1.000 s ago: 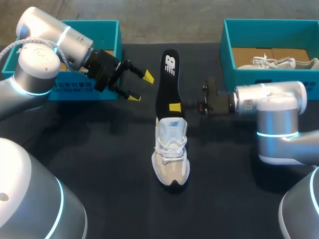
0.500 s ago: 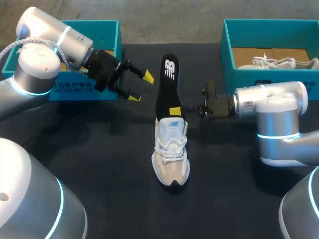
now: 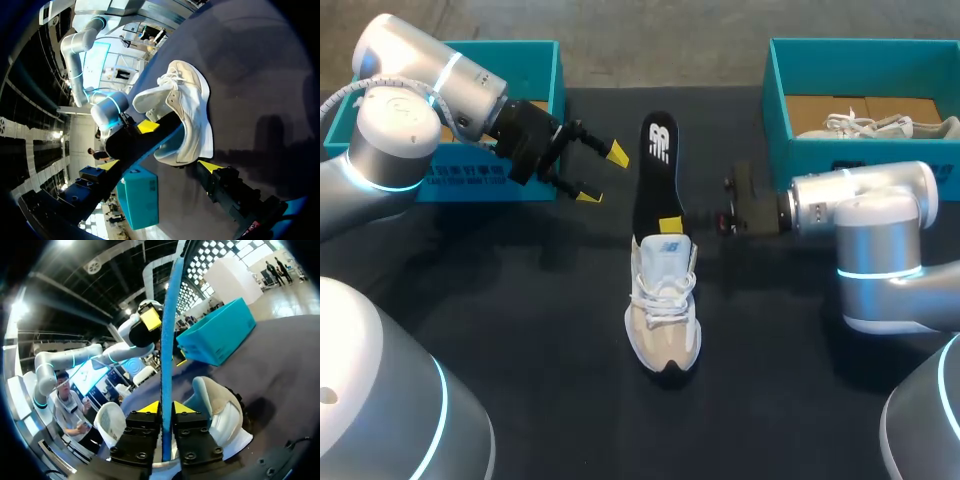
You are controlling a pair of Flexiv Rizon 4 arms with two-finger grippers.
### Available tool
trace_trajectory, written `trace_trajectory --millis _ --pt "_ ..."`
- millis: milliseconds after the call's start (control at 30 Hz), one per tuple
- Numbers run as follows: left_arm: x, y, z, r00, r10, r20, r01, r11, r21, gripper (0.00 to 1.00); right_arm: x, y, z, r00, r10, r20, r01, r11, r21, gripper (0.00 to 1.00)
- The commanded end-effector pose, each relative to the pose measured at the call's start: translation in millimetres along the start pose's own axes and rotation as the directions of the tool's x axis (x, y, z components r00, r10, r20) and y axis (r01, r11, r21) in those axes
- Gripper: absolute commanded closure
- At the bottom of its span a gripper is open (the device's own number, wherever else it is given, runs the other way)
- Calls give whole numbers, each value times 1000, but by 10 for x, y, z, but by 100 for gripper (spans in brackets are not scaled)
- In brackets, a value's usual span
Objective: Take the shoe out of the shoebox, open the shoe tongue, remove and reinsert the insole, then place the shoe into the shoebox
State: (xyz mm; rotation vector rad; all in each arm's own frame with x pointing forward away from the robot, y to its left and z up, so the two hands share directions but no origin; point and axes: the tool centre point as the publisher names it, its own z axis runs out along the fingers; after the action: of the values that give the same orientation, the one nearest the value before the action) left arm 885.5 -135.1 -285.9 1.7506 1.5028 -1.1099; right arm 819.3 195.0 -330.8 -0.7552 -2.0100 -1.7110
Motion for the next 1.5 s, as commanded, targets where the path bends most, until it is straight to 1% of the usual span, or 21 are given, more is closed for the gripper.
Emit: trace_trajectory --millis 33,167,400,433,467,500,533,733,1167,1400,1433,1467,1500 --pt "1 4 6 1000 1 0 -1 1000 -1 0 38 62 3 1000 -7 10 7 1000 6 74" --pt "1 4 6 1000 1 0 -1 1000 -1 0 40 109 -6 1000 -16 13 16 1000 12 71" --pt "1 4 6 1000 1 0 -1 1000 -1 0 2 235 -13 999 -31 13 31 999 36 76" --pt "1 4 6 1000 1 0 -1 1000 -1 0 -4 248 -8 999 -33 10 33 998 50 78" --pt "1 4 6 1000 1 0 -1 1000 -1 0 -11 255 -1 999 -32 10 31 998 58 84" --pt "1 4 6 1000 1 0 -1 1000 -1 0 -19 259 4 1000 -27 4 27 997 67 96" --pt "1 4 6 1000 1 0 -1 1000 -1 0 -27 258 10 1000 -24 0 24 997 76 100" --pt "1 4 6 1000 1 0 -1 1000 -1 0 -34 201 18 1000 -9 -8 10 995 102 100" --pt "1 4 6 1000 1 0 -1 1000 -1 0 40 -87 3 999 39 7 -40 991 127 100" --pt "1 4 6 1000 1 0 -1 1000 -1 0 60 -140 9 999 49 11 -50 990 130 100" --pt "1 4 6 1000 1 0 -1 1000 -1 0 62 -135 15 999 48 11 -49 990 131 87" --pt "1 4 6 1000 1 0 -1 1000 -1 0 62 -116 16 999 46 11 -47 990 132 73" --pt "1 4 6 1000 1 0 -1 1000 -1 0 61 -92 12 999 40 13 -41 990 132 75"
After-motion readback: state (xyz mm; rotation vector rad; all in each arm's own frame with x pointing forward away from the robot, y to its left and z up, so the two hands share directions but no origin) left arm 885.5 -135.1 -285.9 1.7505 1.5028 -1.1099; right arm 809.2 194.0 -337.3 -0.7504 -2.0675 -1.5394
